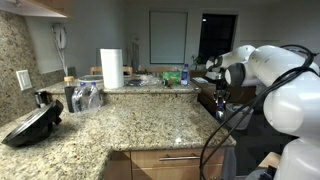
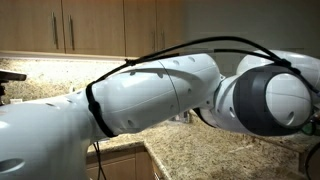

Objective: Throw the four bottles on the right into the bin on the floor

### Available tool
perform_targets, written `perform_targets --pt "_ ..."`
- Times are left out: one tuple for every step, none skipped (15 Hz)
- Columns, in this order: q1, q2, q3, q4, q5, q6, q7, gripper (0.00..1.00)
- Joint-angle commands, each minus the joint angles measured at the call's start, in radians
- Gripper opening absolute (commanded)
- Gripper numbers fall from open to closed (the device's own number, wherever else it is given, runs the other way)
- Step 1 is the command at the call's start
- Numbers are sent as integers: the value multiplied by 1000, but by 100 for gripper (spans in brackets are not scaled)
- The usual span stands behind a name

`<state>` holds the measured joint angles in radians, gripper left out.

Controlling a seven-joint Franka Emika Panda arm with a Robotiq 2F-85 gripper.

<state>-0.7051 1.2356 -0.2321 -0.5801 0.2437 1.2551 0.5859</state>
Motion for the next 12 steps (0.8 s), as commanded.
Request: perform_targets --pt "-55 31 72 82 14 -124 0 14" --pt "-61 41 90 100 20 -146 3 14" --pt "-67 51 107 118 28 -160 11 14" --pt "-71 64 126 136 40 -158 22 14" --pt "-74 75 142 151 50 -152 30 14" --pt "-74 87 156 163 58 -142 41 14" --pt "-72 97 166 172 62 -144 45 14" --pt "-70 111 175 182 63 -138 55 14" --pt "-69 122 183 192 64 -135 66 14" --pt "-69 136 191 199 64 -134 72 14" --pt "-69 146 197 207 62 -138 79 14" --pt "-69 159 200 213 60 -138 85 14"
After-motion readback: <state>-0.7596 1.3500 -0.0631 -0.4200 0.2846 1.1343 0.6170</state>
